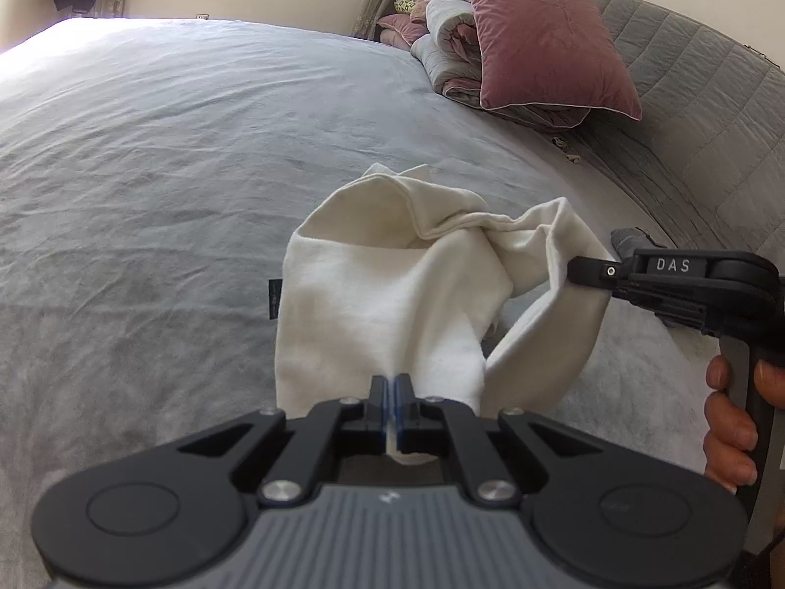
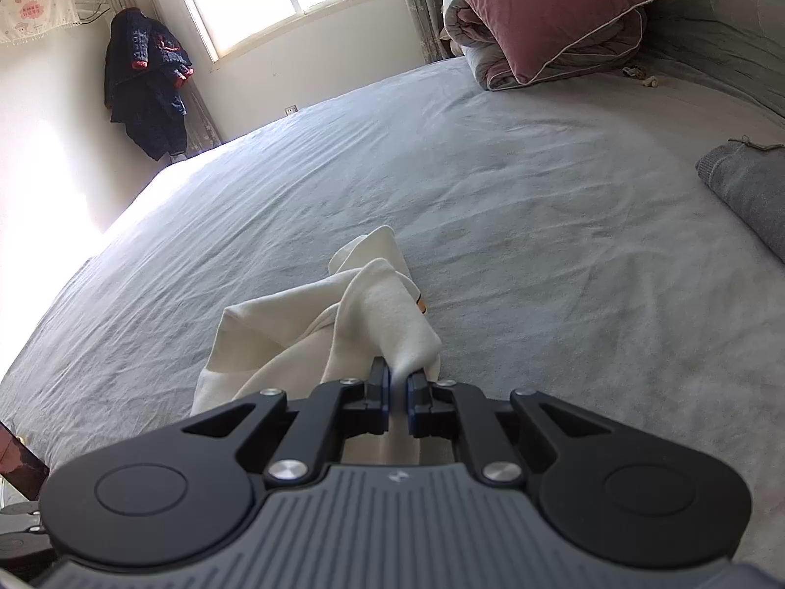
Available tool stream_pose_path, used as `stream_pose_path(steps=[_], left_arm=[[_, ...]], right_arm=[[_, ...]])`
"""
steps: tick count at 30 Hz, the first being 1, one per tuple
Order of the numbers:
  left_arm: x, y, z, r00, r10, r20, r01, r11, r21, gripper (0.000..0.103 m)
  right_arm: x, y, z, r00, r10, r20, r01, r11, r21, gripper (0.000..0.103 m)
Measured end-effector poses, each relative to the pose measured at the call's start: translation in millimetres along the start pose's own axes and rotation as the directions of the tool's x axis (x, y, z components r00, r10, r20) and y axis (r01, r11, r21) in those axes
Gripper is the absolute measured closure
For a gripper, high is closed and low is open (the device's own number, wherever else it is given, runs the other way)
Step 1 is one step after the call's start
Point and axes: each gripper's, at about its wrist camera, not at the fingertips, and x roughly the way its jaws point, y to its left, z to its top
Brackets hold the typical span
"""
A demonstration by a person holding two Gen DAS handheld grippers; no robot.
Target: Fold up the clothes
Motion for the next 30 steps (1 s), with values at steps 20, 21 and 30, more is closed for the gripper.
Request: stream_pose_path(steps=[20, 21, 30], left_arm=[[-52, -63, -5, 0.999, 0.015, 0.030, -0.020, 0.984, 0.175, 0.057], [-52, -66, -2, 0.999, 0.002, 0.045, -0.010, 0.984, 0.180, 0.054], [-18, -99, 15, 0.997, -0.026, 0.079, 0.008, 0.975, 0.223, 0.053]], right_arm=[[-31, -13, 13, 0.960, 0.280, -0.002, -0.278, 0.955, 0.101, 0.094], [-30, -13, 14, 0.952, 0.307, -0.012, -0.304, 0.947, 0.105, 0.094], [-24, -13, 14, 0.879, 0.469, -0.091, -0.455, 0.880, 0.138, 0.094]])
